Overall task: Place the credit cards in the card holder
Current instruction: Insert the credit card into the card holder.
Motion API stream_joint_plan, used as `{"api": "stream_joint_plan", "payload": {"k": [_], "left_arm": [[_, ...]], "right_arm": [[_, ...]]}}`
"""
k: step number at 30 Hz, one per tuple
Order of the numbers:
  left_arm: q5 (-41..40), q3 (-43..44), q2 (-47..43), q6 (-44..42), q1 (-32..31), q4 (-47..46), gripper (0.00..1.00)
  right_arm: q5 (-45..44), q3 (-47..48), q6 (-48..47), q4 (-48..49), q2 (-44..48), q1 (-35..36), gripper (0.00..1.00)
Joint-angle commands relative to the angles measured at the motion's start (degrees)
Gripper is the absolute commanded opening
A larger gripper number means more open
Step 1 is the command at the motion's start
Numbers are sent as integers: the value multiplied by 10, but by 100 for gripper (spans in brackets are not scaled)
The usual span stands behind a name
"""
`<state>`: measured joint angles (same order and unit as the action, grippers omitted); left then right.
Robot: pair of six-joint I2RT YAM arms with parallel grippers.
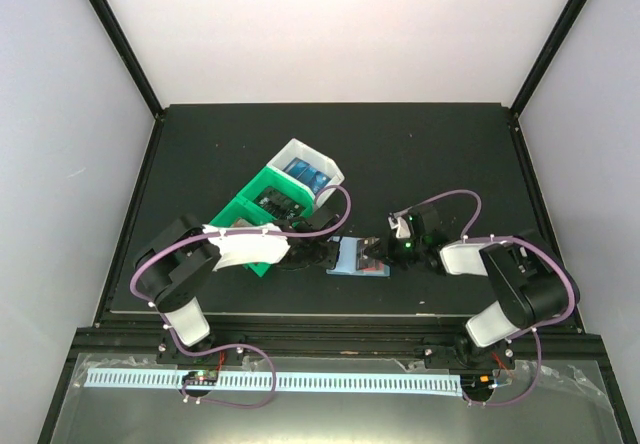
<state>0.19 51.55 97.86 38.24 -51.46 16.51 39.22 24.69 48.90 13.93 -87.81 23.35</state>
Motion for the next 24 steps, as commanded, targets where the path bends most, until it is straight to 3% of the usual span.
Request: {"api": "stream_joint_plan", "payload": {"k": [1,24], "left_arm": [[-2,-3,23,3,-7,5,33],[7,-6,33,9,-17,2,29]], "right_arm": [[9,-9,25,38,-12,-2,1],[12,-22,54,152,-88,33,2]]}}
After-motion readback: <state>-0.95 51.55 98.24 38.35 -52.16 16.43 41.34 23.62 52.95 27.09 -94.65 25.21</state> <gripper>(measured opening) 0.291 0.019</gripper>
